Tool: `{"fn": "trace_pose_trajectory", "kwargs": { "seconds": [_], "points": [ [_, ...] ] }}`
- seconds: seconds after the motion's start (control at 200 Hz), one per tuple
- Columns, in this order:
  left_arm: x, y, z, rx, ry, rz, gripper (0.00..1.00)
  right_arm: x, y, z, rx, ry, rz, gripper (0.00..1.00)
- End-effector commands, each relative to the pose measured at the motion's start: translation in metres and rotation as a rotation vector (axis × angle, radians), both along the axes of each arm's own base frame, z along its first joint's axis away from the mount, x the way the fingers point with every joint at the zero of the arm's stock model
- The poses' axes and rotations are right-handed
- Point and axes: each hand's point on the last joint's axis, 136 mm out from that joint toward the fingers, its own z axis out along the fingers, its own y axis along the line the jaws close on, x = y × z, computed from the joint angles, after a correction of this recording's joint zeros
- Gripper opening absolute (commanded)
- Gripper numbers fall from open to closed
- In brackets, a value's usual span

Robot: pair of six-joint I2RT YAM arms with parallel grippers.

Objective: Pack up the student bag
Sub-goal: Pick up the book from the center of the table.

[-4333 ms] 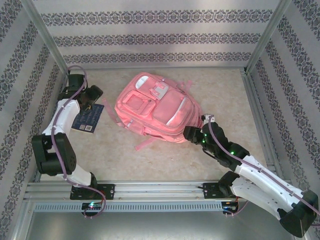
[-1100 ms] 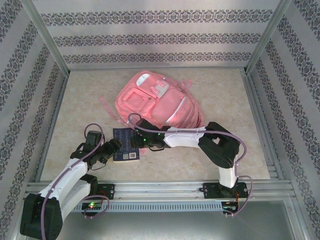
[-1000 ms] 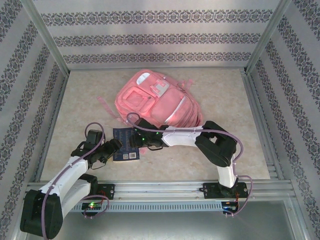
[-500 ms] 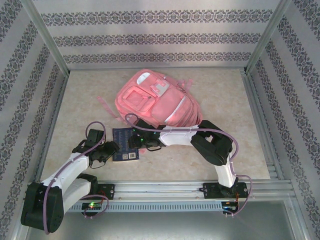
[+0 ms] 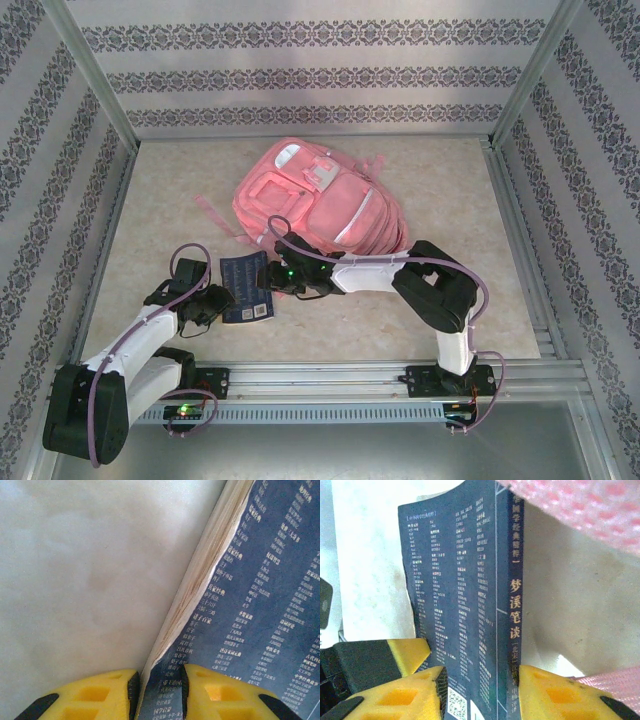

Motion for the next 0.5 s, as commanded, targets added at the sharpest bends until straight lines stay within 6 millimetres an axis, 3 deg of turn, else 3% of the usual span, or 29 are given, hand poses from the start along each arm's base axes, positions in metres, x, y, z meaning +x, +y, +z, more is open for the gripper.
{"fn": "trace_pose_trajectory", "kwargs": {
  "seconds": [0.0, 0.185, 0.495],
  "points": [
    [0.01, -0.028, -0.004, -0.115, -0.084, -0.101, 0.3, -0.018, 0.027, 0.033, 0.162, 0.018, 0.081, 0.38],
    [0.008, -0.027, -0.003, -0.11, -0.083, -0.102, 0.3, -0.024, 0.033, 0.027, 0.195, 0.036, 0.101, 0.3],
    [0.002, -0.025, -0.01, -0.107, -0.069, -0.095, 0.3, -0.032, 0.041, 0.013, 0.216, 0.062, 0.159, 0.3]
  ]
}}
